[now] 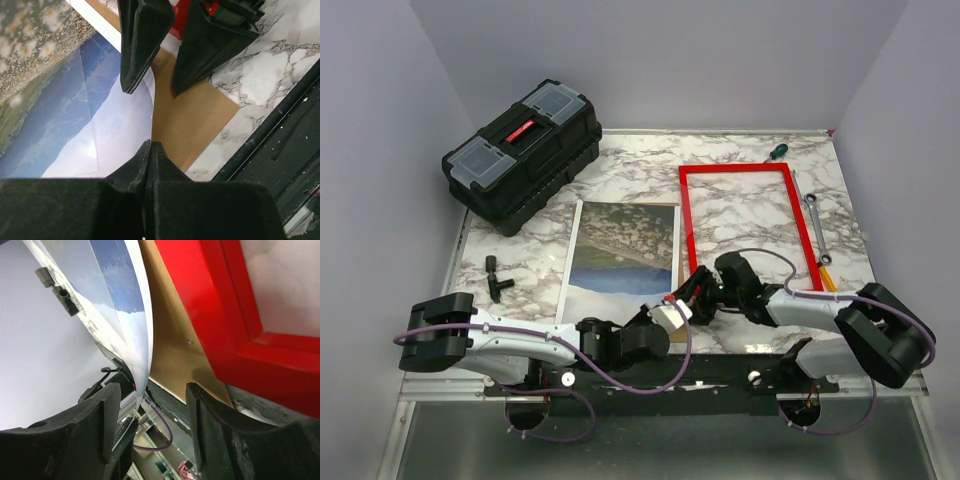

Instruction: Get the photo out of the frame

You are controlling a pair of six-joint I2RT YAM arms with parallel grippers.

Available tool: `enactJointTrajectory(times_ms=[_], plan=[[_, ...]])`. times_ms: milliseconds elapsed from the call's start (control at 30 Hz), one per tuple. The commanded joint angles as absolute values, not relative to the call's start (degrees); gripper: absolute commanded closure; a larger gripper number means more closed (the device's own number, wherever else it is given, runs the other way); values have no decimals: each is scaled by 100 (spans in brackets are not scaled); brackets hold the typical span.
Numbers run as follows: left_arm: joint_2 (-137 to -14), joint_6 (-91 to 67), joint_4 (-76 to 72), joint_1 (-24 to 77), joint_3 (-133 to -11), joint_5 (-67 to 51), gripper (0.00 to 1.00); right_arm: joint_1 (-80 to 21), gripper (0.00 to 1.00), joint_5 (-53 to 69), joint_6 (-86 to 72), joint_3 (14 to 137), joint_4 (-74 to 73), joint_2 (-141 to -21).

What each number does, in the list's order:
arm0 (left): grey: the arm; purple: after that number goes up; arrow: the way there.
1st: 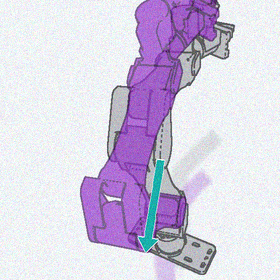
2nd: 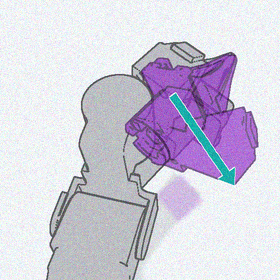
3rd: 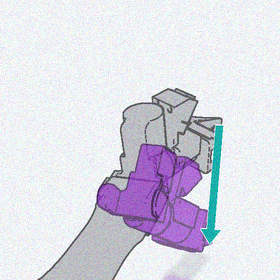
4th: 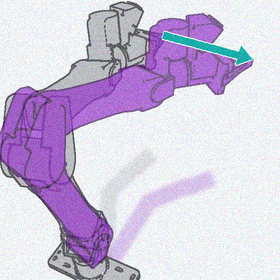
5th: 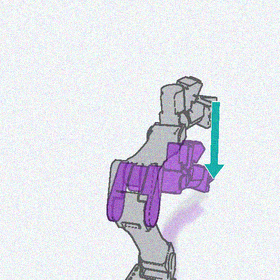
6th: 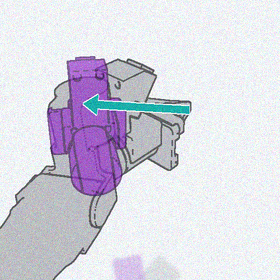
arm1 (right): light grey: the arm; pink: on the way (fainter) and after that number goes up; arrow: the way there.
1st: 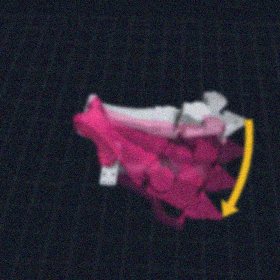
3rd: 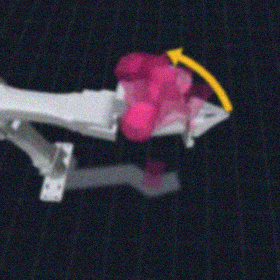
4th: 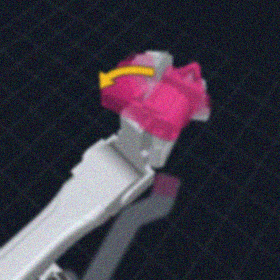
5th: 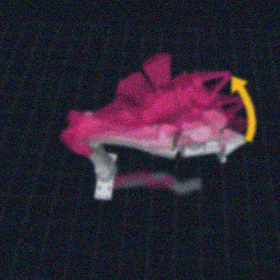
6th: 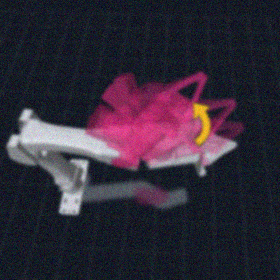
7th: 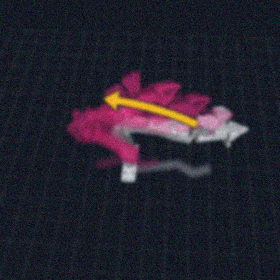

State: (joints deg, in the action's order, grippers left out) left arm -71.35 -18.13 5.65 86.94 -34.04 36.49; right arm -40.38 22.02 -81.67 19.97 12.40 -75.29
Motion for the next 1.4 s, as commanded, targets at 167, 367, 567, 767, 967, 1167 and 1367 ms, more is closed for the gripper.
enactJointTrajectory(times_ms=[167,367,567,767,967,1167,1367], plan=[[-7084,-1727,559,8666,-3680,3435,100,-4089,65,2745,-8166,2116,2482,-8435],[-6247,-2057,1376,8604,-4123,2917,51,-4095,99,2732,-7596,2082,1706,-7881],[-5074,-2363,2367,7981,-4692,2463,40,-4089,99,2618,-6609,2858,-188,-7399],[-4382,-2616,2860,6691,-4902,1531,30,-4077,99,2733,-5564,3707,-1968,-7253],[-4569,-2558,3089,5929,-4976,1015,17,-4062,99,2013,-4490,4706,-4283,-6837],[-4516,-2563,2868,5389,-4855,537,16,-4067,99,1714,-4233,5614,-5686,-6066],[-4492,-2336,3021,4936,-5102,312,16,-4067,99,1955,-4028,6816,-6776,-5572]])
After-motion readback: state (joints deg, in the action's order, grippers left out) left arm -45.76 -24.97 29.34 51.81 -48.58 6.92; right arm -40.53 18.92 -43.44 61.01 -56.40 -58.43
